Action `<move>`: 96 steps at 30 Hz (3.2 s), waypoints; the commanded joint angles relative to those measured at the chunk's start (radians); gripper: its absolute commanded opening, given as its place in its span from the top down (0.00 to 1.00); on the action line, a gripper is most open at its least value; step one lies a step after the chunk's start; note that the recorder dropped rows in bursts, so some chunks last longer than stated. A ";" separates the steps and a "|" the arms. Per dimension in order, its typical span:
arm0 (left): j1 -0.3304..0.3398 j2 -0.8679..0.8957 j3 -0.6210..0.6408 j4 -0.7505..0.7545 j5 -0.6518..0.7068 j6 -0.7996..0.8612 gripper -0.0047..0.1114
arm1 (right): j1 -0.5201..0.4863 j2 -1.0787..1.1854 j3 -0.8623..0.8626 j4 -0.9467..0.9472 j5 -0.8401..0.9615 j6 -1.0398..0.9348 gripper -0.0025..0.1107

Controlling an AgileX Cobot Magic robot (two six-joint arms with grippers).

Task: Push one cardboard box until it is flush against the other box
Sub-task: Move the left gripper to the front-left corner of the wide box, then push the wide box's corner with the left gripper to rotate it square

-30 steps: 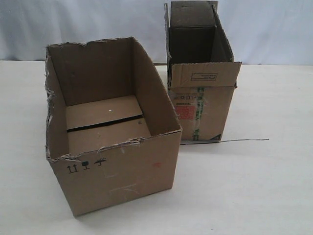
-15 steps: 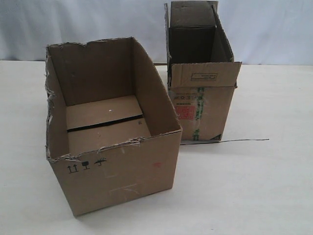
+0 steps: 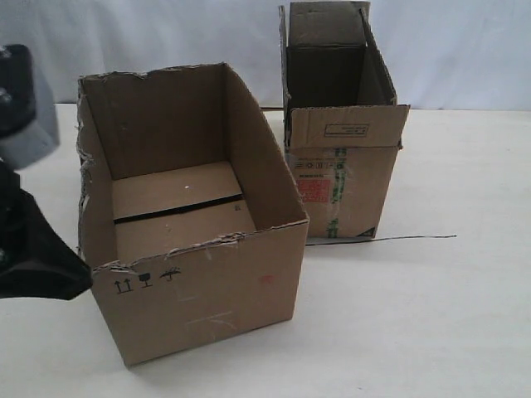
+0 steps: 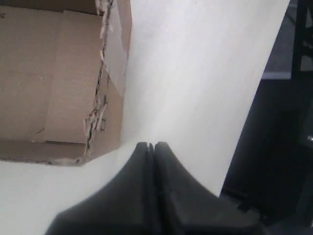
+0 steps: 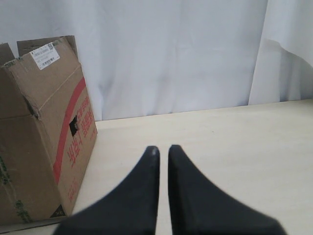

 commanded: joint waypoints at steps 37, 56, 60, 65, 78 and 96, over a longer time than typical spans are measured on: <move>-0.233 0.308 -0.016 0.620 -0.390 -0.265 0.96 | -0.008 -0.003 0.004 0.002 0.004 -0.001 0.93; -0.113 0.304 -0.128 0.506 -0.276 -0.171 0.96 | -0.008 -0.003 0.004 0.002 0.004 -0.001 0.93; -0.134 0.312 -0.171 0.251 -0.185 -0.012 0.96 | -0.008 -0.003 0.004 0.002 0.004 -0.001 0.93; -0.134 0.442 -0.171 0.222 -0.178 0.005 0.96 | -0.008 -0.003 0.004 0.002 0.004 -0.001 0.93; -0.134 0.587 -0.171 0.476 -0.353 -0.028 0.96 | -0.008 -0.003 0.004 0.002 0.004 -0.001 0.93; 0.026 0.604 -0.173 0.480 -0.522 0.051 0.96 | -0.008 -0.003 0.004 0.002 0.004 -0.001 0.93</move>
